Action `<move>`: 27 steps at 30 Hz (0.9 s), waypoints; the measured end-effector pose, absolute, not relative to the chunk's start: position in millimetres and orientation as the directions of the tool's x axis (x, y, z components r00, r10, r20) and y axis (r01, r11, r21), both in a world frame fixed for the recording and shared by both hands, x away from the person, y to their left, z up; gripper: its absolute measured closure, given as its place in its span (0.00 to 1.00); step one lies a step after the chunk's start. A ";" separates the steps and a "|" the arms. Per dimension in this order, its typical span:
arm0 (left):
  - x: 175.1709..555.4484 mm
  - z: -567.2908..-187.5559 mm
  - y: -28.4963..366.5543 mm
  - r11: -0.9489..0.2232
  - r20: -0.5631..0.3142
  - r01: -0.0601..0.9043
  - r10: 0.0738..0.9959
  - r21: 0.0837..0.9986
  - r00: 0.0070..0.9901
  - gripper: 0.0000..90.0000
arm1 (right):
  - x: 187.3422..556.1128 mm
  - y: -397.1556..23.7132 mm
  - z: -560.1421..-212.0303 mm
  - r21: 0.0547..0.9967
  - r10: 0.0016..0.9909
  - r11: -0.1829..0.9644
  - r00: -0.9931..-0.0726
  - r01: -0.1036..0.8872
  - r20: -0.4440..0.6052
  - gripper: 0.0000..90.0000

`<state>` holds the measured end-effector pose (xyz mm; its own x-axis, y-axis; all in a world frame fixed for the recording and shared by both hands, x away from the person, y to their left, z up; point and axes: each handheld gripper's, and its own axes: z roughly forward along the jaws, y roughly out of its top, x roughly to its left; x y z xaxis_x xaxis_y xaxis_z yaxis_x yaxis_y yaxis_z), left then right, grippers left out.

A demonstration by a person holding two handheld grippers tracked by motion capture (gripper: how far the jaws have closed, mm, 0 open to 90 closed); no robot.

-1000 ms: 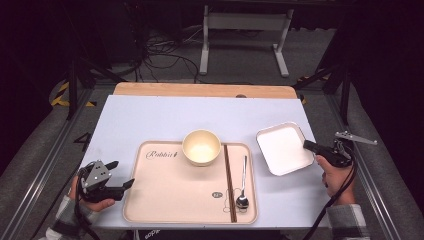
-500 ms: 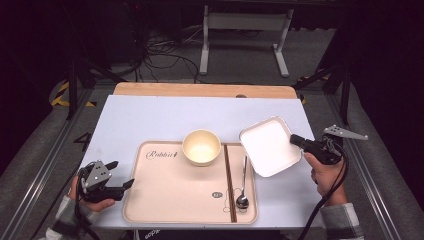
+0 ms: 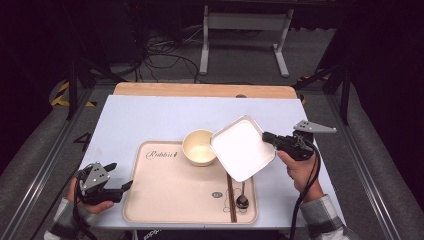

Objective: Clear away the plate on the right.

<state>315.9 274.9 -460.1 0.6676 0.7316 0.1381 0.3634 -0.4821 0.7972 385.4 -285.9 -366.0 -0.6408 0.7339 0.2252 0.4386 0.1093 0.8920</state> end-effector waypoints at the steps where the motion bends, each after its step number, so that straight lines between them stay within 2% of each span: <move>1: 315.4 -460.0 274.9 -0.481 0.136 0.364 0.731 0.797 0.669 0.22 | 385.4 -280.3 -365.1 0.891 0.725 0.116 -0.651 0.438 0.226 0.99; 16: 313.6 -458.6 278.8 -0.469 0.133 0.358 0.735 0.807 0.664 0.21 | 389.2 -195.0 -372.3 0.870 0.587 0.286 -0.791 0.402 0.173 0.99; 27: 310.3 -459.5 281.4 -0.469 0.134 0.365 0.741 0.805 0.658 0.21 | 386.2 -164.5 -380.1 0.853 0.515 0.360 -0.843 0.378 0.156 0.99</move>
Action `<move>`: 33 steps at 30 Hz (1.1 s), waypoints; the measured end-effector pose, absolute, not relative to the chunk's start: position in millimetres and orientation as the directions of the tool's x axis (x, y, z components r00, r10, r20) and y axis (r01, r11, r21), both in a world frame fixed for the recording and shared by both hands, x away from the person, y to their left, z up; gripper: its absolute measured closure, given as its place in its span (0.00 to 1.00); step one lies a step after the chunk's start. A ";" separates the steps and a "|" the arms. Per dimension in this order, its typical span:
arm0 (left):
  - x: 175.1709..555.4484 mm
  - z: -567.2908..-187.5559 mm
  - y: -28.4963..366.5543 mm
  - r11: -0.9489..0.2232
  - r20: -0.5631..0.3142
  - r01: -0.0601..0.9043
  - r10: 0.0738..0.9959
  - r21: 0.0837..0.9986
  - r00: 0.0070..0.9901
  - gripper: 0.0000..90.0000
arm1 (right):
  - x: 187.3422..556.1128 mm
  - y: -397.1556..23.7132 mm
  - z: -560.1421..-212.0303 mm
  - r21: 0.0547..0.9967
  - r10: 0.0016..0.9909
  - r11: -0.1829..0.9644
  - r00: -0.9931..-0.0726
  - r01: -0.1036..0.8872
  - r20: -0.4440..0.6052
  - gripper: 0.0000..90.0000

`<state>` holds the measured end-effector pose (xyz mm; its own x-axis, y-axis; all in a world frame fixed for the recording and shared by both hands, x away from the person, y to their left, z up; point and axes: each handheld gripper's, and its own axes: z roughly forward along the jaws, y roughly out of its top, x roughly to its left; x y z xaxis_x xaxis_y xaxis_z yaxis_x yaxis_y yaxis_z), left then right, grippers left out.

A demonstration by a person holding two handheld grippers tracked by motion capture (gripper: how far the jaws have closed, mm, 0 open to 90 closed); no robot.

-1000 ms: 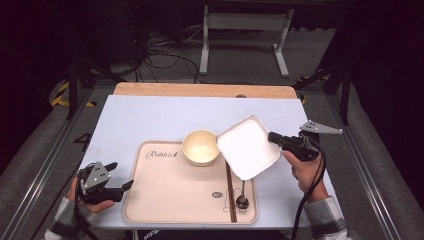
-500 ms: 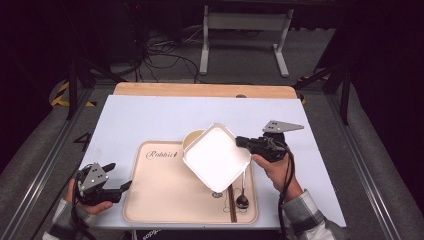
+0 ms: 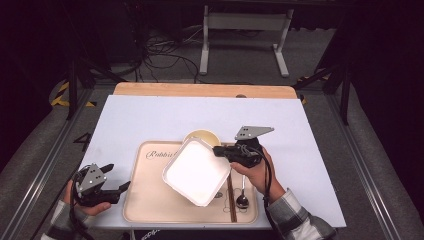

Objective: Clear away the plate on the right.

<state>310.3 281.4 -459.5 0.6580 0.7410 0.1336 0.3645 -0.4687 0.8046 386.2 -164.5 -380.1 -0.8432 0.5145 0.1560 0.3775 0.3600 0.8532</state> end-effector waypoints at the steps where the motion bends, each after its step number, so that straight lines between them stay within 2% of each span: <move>1: 309.8 -459.3 281.8 -0.470 0.134 0.365 0.741 0.804 0.659 0.21 | 385.7 -162.0 -381.1 0.852 0.506 0.367 -0.849 0.374 0.154 0.99; 21: 306.4 -459.8 284.8 -0.468 0.136 0.370 0.748 0.803 0.650 0.21 | 379.4 -121.3 -404.9 0.792 0.416 0.520 -0.904 0.321 0.094 0.99; 33: 307.0 -460.3 283.5 -0.476 0.145 0.367 0.745 0.799 0.651 0.21 | 381.9 -117.2 -414.5 0.773 0.409 0.548 -0.909 0.319 0.084 0.99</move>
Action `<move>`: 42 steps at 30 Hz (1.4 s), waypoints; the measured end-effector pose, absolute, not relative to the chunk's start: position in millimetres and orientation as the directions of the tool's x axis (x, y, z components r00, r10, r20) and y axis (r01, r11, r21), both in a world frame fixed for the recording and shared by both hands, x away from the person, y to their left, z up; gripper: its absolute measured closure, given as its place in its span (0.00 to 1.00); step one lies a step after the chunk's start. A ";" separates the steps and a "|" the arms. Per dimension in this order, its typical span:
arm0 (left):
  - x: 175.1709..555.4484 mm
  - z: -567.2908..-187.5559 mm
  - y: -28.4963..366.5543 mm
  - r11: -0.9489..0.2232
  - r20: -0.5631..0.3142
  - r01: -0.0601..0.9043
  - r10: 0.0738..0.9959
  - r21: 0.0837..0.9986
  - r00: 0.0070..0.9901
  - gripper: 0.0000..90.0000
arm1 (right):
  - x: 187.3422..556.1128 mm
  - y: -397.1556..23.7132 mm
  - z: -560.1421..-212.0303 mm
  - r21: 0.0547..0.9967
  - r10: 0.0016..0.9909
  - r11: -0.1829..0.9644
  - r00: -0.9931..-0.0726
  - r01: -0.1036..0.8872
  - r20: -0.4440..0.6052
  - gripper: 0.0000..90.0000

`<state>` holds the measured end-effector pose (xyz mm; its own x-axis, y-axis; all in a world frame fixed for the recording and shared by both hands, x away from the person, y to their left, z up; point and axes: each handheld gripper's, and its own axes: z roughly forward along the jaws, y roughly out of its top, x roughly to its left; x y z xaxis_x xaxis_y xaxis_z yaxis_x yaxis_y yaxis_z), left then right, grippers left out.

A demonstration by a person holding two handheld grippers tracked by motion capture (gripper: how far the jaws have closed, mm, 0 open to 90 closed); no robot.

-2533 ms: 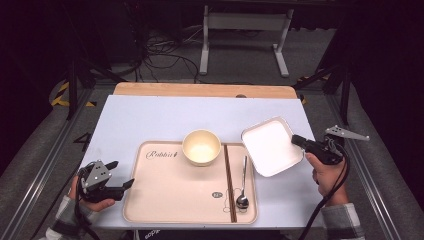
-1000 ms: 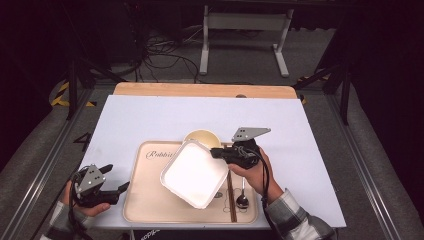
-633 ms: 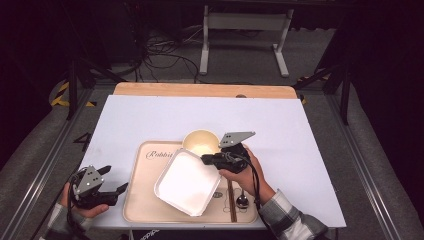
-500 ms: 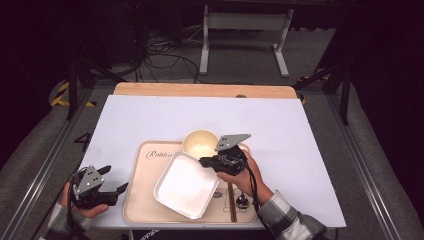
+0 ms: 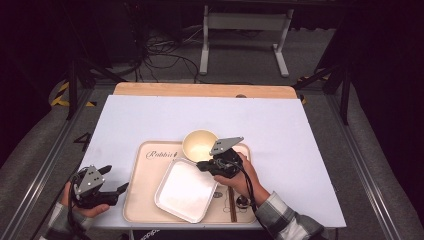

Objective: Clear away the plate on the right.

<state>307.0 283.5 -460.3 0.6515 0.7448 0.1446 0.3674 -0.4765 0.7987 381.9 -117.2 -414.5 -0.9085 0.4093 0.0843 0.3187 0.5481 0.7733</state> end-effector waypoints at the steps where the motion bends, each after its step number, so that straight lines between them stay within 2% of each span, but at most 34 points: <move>1: 307.1 -460.2 283.6 -0.479 0.147 0.367 0.744 0.797 0.652 0.21 | 382.3 -117.6 -415.0 0.773 0.412 0.549 -0.908 0.319 0.082 0.99; 7: 307.3 -460.6 283.1 -0.479 0.143 0.369 0.742 0.797 0.655 0.21 | 381.7 -117.5 -415.1 0.774 0.401 0.557 -0.914 0.299 0.065 0.97; 10: 307.5 -460.9 282.7 -0.479 0.142 0.367 0.740 0.797 0.657 0.21 | 380.6 -117.9 -414.0 0.778 0.393 0.553 -0.917 0.299 0.073 0.91; 21: 308.5 -461.7 281.9 -0.489 0.146 0.374 0.739 0.788 0.658 0.21 | 374.7 -121.0 -401.7 0.801 0.397 0.550 -0.918 0.237 -0.002 0.82; 31: 308.5 -461.8 281.4 -0.492 0.148 0.374 0.737 0.786 0.659 0.21 | 364.8 -129.2 -398.2 0.804 0.359 0.559 -0.933 0.202 -0.015 0.89; 36: 309.1 -462.4 279.3 -0.499 0.150 0.373 0.732 0.782 0.665 0.21 | 352.6 -132.4 -403.6 0.782 0.321 0.593 -0.947 0.192 -0.012 0.95; 42: 309.7 -462.0 279.2 -0.501 0.152 0.373 0.731 0.781 0.665 0.21 | 332.1 -126.4 -412.7 0.743 0.252 0.647 -0.968 0.172 0.005 0.96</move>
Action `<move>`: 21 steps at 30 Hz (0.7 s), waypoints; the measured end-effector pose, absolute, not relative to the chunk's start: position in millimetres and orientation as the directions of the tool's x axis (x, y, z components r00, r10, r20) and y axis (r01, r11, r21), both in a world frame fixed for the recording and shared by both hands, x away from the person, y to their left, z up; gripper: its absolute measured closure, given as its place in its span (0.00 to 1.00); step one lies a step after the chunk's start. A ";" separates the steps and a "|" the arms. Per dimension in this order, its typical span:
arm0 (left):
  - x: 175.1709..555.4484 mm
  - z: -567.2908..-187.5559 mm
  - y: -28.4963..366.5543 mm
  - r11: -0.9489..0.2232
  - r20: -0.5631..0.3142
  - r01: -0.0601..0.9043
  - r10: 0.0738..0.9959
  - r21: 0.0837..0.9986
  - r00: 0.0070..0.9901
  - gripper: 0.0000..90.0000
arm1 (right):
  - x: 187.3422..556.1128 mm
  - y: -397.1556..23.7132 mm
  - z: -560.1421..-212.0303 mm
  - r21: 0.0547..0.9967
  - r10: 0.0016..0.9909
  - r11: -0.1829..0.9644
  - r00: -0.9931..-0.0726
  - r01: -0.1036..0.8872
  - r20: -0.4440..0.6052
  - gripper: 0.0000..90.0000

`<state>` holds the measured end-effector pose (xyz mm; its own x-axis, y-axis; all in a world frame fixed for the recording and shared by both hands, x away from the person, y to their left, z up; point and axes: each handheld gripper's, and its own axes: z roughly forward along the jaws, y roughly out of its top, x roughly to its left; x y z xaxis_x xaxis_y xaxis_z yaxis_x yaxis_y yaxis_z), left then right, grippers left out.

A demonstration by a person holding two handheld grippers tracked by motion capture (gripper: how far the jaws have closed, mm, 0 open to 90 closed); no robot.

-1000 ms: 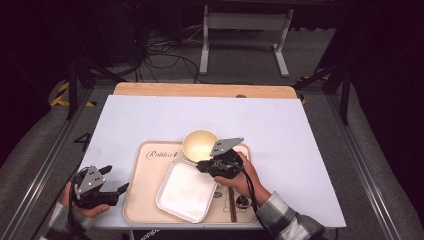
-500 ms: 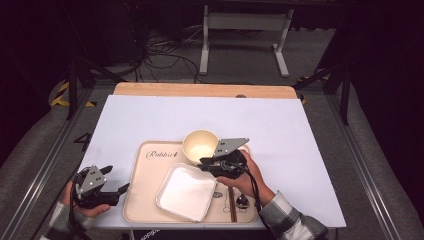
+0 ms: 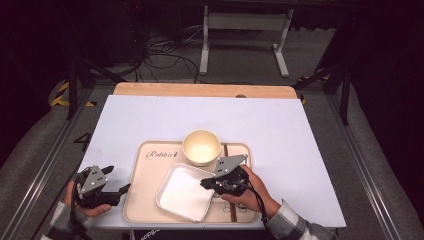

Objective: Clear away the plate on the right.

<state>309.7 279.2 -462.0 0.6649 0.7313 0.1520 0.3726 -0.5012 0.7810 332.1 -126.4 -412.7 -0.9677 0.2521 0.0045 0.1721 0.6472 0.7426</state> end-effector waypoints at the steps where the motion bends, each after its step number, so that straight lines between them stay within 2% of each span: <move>1: 309.7 -462.2 279.1 -0.501 0.151 0.373 0.731 0.781 0.666 0.21 | 328.1 -125.7 -413.4 0.741 0.243 0.649 -0.970 0.171 0.012 0.96; 11: 309.6 -462.0 278.6 -0.500 0.150 0.372 0.731 0.782 0.666 0.21 | 302.6 -118.6 -432.8 0.681 0.164 0.717 -0.985 0.149 0.042 0.98; 21: 309.9 -463.2 278.1 -0.501 0.149 0.374 0.730 0.780 0.666 0.21 | 291.5 -116.2 -437.7 0.656 0.148 0.742 -0.988 0.138 0.040 0.98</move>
